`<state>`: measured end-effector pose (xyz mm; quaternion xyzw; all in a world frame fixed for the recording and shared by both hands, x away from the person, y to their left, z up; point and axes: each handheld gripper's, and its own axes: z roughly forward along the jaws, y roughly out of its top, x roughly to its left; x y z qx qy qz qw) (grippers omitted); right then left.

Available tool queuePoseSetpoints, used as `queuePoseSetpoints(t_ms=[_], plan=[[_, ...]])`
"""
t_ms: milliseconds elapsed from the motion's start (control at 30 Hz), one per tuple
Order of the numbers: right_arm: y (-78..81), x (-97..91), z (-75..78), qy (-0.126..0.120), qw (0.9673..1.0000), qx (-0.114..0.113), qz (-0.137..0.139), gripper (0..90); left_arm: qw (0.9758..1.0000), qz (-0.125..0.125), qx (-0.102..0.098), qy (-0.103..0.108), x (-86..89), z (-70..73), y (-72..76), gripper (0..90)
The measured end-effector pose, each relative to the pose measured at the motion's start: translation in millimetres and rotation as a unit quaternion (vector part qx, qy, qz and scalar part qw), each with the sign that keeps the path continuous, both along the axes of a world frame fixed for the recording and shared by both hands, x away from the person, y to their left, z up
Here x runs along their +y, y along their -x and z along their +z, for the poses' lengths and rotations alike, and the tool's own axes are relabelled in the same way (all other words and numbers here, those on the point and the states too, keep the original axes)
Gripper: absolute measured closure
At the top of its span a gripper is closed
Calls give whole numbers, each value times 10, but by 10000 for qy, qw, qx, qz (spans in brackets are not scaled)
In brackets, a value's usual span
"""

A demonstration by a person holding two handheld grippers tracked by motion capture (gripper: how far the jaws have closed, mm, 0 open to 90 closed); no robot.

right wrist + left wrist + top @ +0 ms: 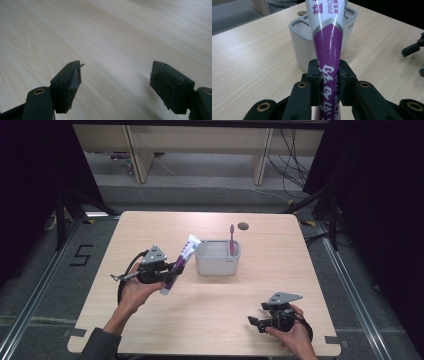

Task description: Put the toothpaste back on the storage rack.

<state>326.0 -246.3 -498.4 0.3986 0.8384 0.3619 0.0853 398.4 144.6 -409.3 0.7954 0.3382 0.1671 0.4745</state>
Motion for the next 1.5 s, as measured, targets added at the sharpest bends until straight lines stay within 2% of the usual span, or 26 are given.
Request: queuePoseSetpoints(t_ms=[33, 133, 167, 200, 333, 367, 433, 533, 633, 667, 700, 767, 800, 900, 1000, 1033, 1067, 1100, 1133, 1200, 1300, 1433, 1500], plan=[[-2, -2, -2, 29, 10000, -20, 9, 259, 10000, -19, 24, 21, -13, 10, -13, 750], [-5, 1, -4, 29, 9999, -89, 53, 259, 9999, -15, -71, 149, -48, 42, -47, 750], [-10, 14, -23, -48, 9999, -160, 43, 259, 9997, 20, -93, 220, -63, 52, -56, 750], [-15, 10, -21, -4, 9998, -202, 75, 259, 9995, 12, -122, 282, -74, 61, -74, 750], [-17, 10, -24, -28, 9998, -182, 76, 259, 9988, 67, -244, 408, -124, 108, -130, 750], [-3, 10, -13, -7, 10000, -72, 9, 259, 9985, 89, -297, 452, -137, 121, -145, 750], [-3, 5, -8, 27, 10000, -44, 12, 259, 9981, 68, -356, 507, -164, 147, -170, 750], [2, 18, -18, -53, 9999, -76, -40, 259, 9967, 176, -469, 639, -228, 205, -203, 750], [4, 18, -18, -55, 9999, -77, -39, 259, 9953, 249, -595, 726, -289, 261, -247, 750], [0, 6, -6, 15, 10000, -59, 35, 259, 9945, 266, -648, 777, -310, 278, -263, 750], [-1, 5, -5, 17, 10000, -57, 25, 259, 9944, 241, -626, 811, -331, 296, -282, 751], [0, 17, -18, -53, 9999, -97, -19, 259, 9938, 301, -738, 776, -384, 323, -310, 750], [-2, 15, -19, -39, 9999, -119, 1, 259, 9939, 295, -723, 781, -408, 336, -331, 750], [10, 25, -16, -69, 10000, -29, -59, 259, 9924, 348, -800, 870, -477, 366, -362, 750], [-17, 8, -24, -4, 9998, -180, 96, 259, 9905, 427, -885, 966, -539, 395, -398, 750], [-18, 7, -27, -2, 9998, -178, 97, 259, 9892, 507, -931, 1008, -566, 405, -411, 750], [-20, 1, -20, 42, 9998, -135, 136, 259, 9891, 508, -937, 1015, -587, 418, -429, 750], [-13, -1, 1, 190, 9997, -107, 122, 259, 9886, 511, -951, 1048, -612, 428, -447, 750], [10, 21, -12, -10, 10000, 1, -13, 259, 9881, 529, -992, 1048, -636, 438, -462, 750], [-1, 15, -19, 12, 10000, -61, 54, 259, 9879, 540, -987, 1072, -683, 452, -490, 750], [-1, 16, -17, 1, 10000, -48, 43, 259, 9873, 529, -1071, 1044, -758, 459, -527, 750], [-1, 15, -12, 40, 9999, -59, 87, 259, 9867, 537, -1087, 1079, -841, 450, -589, 750], [-2, 19, -17, 14, 9999, -83, 94, 259, 9869, 571, -1126, 1005, -889, 436, -624, 750]])
